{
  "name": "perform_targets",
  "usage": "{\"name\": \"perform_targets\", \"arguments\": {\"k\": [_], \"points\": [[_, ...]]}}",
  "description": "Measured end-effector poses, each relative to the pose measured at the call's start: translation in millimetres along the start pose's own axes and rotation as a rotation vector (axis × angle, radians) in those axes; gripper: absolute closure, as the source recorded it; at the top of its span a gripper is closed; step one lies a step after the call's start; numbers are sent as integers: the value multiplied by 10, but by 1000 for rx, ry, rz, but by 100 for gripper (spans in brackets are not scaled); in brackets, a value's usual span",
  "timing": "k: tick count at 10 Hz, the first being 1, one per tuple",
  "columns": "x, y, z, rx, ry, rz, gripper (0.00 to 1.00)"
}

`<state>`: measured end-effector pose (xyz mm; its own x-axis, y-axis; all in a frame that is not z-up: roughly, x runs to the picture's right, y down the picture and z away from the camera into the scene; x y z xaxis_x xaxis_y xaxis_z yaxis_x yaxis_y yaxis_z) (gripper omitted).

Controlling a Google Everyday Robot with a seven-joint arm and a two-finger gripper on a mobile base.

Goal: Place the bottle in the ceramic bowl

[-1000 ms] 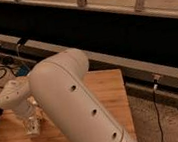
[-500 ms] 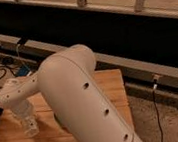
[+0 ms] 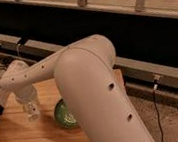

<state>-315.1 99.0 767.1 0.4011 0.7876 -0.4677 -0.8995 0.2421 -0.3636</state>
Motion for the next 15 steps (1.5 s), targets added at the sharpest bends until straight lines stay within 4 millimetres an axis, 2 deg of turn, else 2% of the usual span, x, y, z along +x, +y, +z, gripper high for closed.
{"name": "perform_targets", "arguments": {"k": [2, 3, 5, 7, 8, 10, 11, 15], "points": [[-21, -453, -151, 35, -21, 52, 100], [63, -721, -214, 53, -30, 92, 100], [297, -1075, -290, 78, -33, 154, 100], [659, -1469, -371, 107, -27, 226, 100], [797, -1588, -398, 112, -21, 250, 100], [968, -1696, -422, 110, -7, 269, 99], [961, -1673, -421, 110, -8, 263, 93], [963, -1677, -422, 109, -8, 263, 53]]}}
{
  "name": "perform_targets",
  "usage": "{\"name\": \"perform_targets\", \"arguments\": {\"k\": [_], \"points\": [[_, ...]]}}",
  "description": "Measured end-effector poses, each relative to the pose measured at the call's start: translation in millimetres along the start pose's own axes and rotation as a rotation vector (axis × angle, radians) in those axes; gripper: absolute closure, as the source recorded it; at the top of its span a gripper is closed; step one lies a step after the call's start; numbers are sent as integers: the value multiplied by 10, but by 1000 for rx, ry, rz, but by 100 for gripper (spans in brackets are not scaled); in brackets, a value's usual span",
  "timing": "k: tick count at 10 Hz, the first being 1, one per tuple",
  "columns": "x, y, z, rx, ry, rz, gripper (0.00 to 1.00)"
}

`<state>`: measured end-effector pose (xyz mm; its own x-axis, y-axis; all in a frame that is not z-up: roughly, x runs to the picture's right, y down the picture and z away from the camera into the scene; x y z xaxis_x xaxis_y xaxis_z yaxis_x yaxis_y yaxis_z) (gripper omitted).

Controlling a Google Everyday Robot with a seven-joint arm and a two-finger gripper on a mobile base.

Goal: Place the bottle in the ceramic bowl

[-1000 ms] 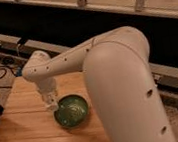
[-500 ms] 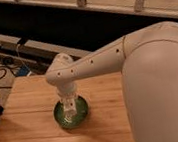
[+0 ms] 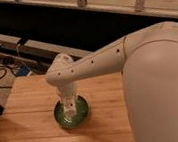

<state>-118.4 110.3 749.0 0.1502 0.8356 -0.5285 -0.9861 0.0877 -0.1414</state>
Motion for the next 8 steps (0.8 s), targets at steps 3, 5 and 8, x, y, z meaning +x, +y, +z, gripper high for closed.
{"name": "perform_targets", "arguments": {"k": [3, 5, 8], "points": [[1, 12, 2, 0, 0, -3, 24], [0, 4, 2, 0, 0, -1, 20], [0, 3, 2, 0, 0, -1, 20]]}}
